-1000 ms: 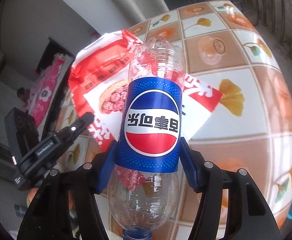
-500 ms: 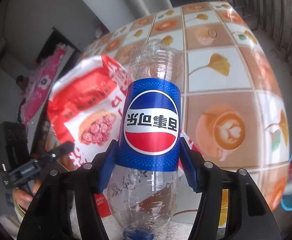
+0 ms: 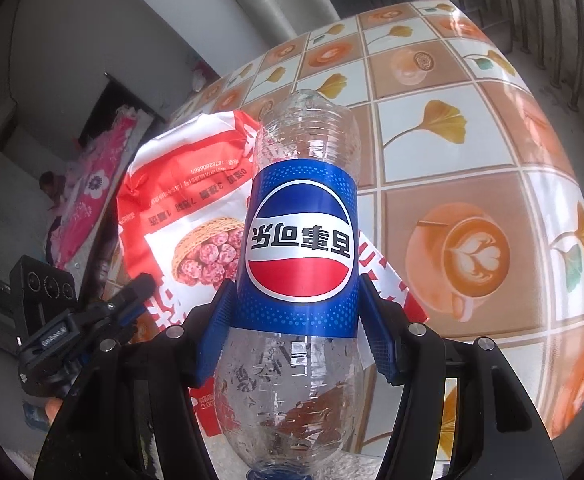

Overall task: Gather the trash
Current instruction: 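Lift the snack bag and Pepsi bottle off the table with both grippers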

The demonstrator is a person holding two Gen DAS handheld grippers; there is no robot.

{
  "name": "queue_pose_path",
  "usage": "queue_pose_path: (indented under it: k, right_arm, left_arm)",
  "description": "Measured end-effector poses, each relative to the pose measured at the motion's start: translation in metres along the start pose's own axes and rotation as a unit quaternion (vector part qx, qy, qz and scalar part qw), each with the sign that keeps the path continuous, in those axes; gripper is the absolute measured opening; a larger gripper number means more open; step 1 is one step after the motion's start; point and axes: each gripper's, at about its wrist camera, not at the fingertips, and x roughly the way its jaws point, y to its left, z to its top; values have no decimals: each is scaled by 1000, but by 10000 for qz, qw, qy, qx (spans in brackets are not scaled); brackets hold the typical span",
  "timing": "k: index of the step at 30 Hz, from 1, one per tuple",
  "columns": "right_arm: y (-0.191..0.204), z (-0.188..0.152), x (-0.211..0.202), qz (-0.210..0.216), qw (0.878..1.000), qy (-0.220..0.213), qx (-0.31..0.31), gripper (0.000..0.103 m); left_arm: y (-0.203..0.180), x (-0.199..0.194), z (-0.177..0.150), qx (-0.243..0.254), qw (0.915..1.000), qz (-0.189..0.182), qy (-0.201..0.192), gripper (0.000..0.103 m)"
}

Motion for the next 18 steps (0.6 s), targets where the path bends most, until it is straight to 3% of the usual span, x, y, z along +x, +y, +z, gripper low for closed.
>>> queue_pose_path:
  k: [6,9,14,18]
  right_arm:
    - [-5,-10,-7,46,9999,-91,45,57]
    - [-5,-10,-8,55,9999,-91,54,57]
    - [-9,-11,-11,137,9998,-96,124,57]
    - [-11,-11,-13,171,9997,-57,163,57]
  left_arm:
    - [8,9,-4,-150,9996,221,-56,12]
    - [6,15,-4,-73,9995,296,-52,21]
    - [-7,31,-8,481,9964,696,-6,25]
    - [-23,38,-13,1043,9879,1144,-29,25]
